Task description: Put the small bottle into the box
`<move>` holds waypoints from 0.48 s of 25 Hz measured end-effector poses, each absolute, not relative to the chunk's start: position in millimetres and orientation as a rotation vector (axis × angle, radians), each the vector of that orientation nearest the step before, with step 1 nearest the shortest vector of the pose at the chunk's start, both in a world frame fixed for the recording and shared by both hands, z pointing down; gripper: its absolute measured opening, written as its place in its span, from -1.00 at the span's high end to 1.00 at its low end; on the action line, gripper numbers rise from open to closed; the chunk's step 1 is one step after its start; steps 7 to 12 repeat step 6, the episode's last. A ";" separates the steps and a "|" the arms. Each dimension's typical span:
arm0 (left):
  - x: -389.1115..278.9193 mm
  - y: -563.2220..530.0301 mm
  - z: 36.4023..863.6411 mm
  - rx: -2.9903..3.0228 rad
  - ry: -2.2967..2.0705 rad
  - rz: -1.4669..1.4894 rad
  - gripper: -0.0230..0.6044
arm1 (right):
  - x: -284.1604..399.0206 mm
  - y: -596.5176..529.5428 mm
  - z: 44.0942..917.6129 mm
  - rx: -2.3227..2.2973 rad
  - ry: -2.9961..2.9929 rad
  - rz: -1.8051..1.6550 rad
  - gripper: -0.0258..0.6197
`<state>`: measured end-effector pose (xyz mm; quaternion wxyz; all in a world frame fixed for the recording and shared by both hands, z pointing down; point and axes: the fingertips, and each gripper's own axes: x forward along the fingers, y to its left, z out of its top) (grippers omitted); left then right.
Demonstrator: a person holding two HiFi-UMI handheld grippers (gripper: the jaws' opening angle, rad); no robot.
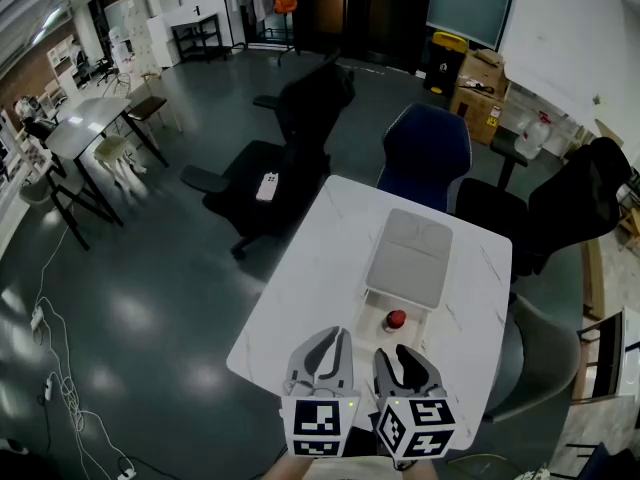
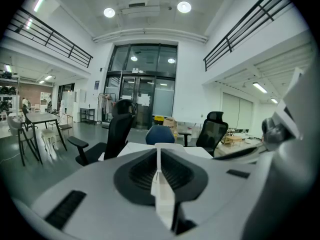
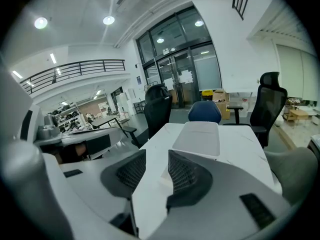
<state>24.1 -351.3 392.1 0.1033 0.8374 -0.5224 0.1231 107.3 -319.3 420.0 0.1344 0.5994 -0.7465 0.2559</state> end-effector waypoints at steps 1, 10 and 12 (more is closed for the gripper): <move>23.7 -351.1 391.6 2.471 -1.543 0.362 0.82 | 107.0 -318.8 420.0 1.736 -2.164 0.741 0.46; 23.1 -349.8 391.0 2.475 -1.547 0.359 0.82 | 105.7 -317.0 423.2 1.729 -2.160 0.743 0.46; 23.1 -349.8 391.0 2.475 -1.547 0.359 0.82 | 105.7 -317.0 423.2 1.729 -2.160 0.743 0.46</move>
